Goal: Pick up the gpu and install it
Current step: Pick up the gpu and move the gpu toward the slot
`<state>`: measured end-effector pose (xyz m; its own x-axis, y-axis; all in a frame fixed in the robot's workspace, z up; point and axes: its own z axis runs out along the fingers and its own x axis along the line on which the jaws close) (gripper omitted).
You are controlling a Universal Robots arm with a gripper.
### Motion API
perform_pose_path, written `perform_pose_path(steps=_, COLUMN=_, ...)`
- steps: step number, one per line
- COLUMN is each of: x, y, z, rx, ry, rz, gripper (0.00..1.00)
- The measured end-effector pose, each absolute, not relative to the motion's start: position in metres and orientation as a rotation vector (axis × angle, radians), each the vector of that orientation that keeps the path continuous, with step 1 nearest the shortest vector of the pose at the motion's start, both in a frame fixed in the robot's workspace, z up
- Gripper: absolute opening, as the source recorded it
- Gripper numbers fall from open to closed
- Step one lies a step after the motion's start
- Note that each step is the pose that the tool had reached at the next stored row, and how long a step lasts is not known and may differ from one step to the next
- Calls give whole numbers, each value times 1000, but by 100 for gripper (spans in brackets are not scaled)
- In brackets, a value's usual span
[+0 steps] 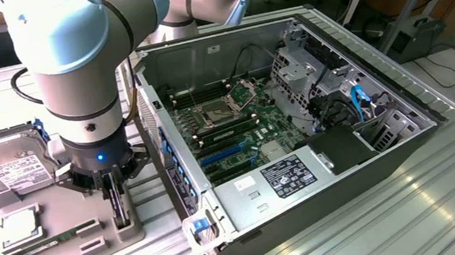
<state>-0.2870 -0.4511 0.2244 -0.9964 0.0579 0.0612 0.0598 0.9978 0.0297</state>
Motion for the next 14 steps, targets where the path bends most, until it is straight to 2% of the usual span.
perform_pose_path(steps=5, x=-287, y=-451, z=235, rx=-91, ry=-3080, rz=-49, gripper=28)
perform_pose_path(steps=14, x=-287, y=-451, z=274, rx=-91, ry=-3080, rz=-49, gripper=28)
